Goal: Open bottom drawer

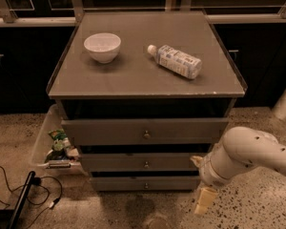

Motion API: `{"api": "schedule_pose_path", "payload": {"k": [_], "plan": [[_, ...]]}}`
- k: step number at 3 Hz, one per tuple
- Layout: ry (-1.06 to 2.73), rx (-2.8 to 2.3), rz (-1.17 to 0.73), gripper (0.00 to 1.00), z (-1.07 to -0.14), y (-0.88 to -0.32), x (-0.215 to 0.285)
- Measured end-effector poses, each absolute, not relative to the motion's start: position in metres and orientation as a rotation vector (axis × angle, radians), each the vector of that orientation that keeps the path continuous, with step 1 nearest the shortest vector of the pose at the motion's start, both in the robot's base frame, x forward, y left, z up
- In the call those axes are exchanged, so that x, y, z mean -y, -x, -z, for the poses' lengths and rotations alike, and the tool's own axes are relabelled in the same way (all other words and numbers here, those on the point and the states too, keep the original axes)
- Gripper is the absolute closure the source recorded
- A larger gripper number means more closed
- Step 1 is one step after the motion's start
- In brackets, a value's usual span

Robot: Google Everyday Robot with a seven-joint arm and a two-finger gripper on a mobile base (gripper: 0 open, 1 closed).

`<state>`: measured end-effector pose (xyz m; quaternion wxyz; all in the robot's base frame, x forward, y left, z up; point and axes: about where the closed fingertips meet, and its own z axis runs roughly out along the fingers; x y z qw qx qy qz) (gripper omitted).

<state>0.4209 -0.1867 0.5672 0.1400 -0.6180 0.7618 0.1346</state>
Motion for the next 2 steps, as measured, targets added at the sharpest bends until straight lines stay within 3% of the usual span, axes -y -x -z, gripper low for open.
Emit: {"api": "schedule_pose_path", "payload": {"k": [2], "plan": [[1.801, -2.197, -0.411, 0.00, -0.517, -0.422, 0.183]]}}
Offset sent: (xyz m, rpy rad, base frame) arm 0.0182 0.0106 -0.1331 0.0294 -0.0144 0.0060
